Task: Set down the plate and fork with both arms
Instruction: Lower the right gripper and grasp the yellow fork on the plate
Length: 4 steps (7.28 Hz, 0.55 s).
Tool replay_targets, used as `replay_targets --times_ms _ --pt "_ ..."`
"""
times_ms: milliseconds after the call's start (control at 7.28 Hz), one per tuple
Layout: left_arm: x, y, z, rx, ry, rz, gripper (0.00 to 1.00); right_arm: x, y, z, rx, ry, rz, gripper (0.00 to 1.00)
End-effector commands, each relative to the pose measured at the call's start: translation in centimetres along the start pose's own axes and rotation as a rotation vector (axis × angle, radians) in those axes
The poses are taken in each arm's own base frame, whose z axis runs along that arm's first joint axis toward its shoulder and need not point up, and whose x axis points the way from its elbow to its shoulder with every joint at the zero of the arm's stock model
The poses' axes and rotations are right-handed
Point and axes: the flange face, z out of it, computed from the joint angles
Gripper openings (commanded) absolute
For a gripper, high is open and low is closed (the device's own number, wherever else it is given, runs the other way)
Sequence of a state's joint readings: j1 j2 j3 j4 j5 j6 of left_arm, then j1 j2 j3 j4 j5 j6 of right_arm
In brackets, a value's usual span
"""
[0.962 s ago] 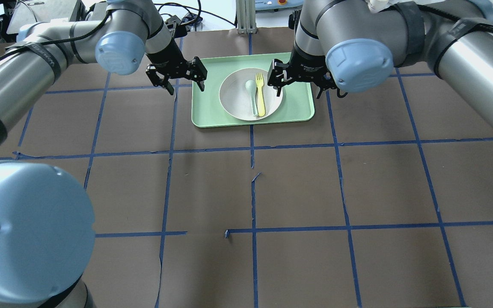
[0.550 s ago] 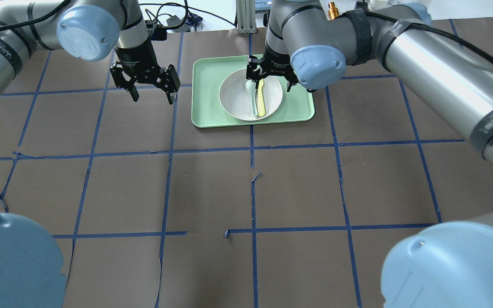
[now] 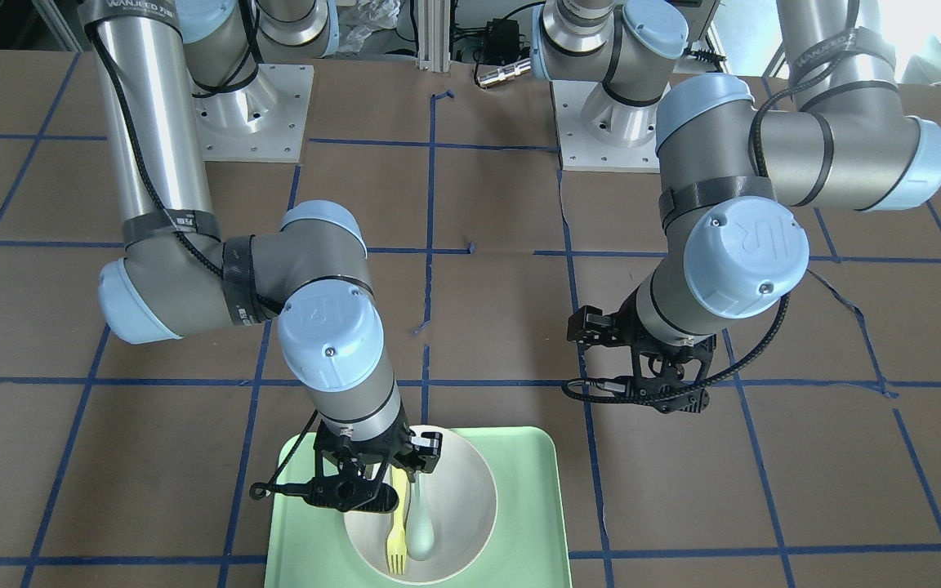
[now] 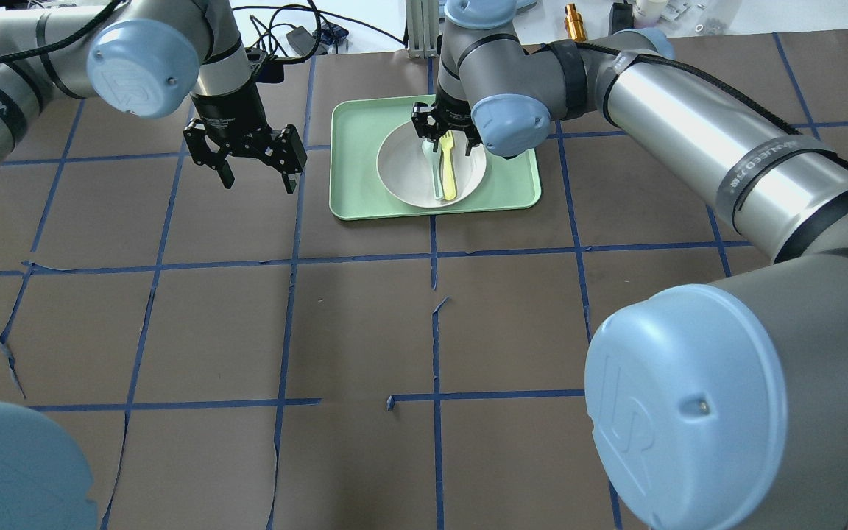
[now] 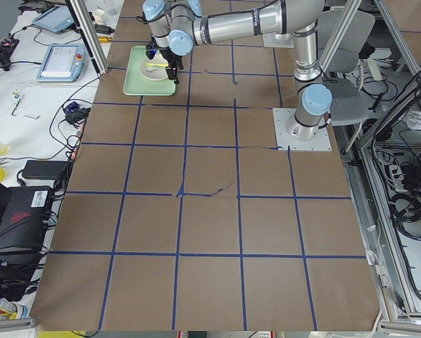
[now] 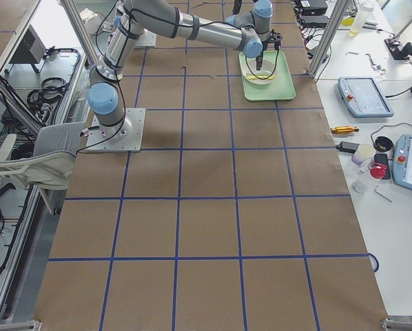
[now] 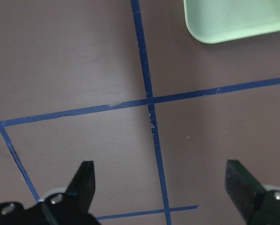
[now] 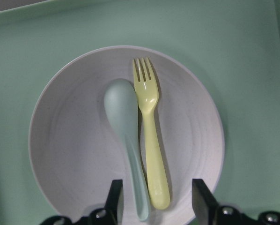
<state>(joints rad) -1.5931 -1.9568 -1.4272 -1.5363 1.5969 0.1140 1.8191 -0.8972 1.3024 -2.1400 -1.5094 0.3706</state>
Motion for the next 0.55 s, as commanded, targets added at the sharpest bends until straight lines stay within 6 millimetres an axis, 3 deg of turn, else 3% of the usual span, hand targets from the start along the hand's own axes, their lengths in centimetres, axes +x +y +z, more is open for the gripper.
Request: replay_targets --times_ms 0,412 --pt "0.1 -0.3 -0.3 0.028 -0.002 -0.011 1.0 0.1 -0.3 2.0 -0.009 0.01 -0.005 0.41" --pt "0.9 -0.2 0.1 0.03 -0.006 -0.001 1.0 0.0 -1.0 4.6 -0.023 0.012 -0.004 0.43"
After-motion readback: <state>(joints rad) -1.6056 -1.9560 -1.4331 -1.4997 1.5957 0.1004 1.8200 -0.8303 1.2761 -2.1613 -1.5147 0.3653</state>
